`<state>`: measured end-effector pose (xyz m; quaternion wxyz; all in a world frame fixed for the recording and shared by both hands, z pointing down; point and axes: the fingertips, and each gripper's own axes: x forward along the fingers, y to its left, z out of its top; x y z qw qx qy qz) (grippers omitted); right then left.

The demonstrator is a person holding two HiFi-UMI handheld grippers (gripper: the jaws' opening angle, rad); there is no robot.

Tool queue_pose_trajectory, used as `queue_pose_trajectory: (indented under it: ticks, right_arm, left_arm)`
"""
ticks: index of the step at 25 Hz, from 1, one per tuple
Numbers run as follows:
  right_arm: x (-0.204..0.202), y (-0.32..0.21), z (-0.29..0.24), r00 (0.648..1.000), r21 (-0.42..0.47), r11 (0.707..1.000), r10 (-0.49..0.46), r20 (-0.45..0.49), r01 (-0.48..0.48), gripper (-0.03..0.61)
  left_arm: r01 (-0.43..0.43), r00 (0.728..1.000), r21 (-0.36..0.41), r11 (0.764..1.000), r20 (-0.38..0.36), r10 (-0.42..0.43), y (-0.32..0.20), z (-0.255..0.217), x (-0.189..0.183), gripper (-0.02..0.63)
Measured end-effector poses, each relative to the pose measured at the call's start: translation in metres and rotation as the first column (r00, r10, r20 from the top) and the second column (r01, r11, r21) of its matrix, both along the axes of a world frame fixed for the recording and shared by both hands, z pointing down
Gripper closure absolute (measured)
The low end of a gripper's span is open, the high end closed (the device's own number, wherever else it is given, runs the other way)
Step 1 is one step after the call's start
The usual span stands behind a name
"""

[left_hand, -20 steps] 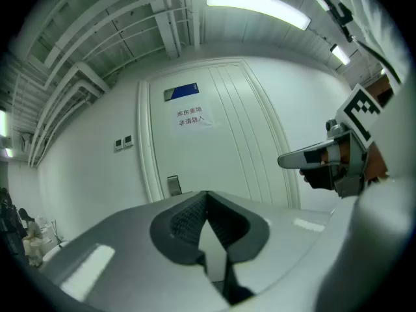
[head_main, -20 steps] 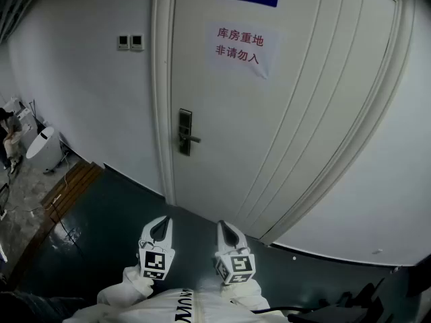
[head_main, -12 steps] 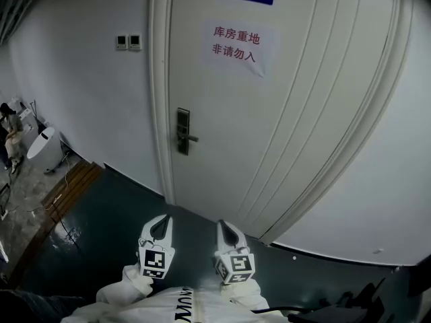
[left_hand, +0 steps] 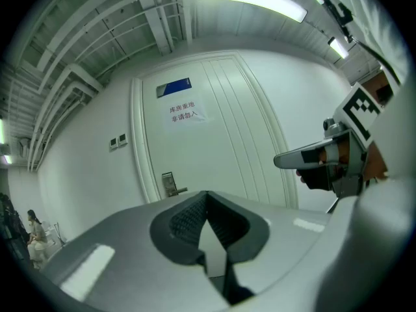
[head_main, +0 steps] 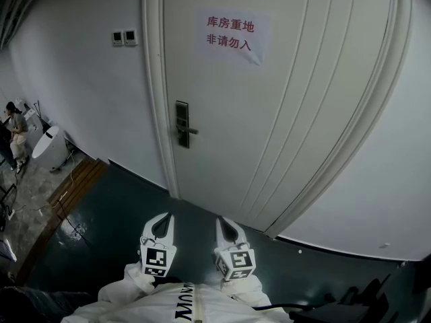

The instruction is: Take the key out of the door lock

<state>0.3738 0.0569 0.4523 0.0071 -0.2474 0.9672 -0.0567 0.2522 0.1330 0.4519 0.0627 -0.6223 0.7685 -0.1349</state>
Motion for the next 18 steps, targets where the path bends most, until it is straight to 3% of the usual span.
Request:
queue_pose_trajectory:
  ticks: [9,18]
  right_arm:
    - [-0.028,-0.016,0.013,1.0,-0.02,1.0,-0.005,-0.023,0.004,0.58]
    - [-0.104,-0.049,0.003,0.998,0.018,0.999,0.032,-0.048,-0.032,0.58]
  left_arm:
    - [-0.007,1.0,-0.004,1.0,-0.011,0.006,-0.018,0.009,-0.024,0.614]
    - [-0.013,0.998,0.027,1.0,-0.057,0.014,-0.051,0.007,-0.109,0.614]
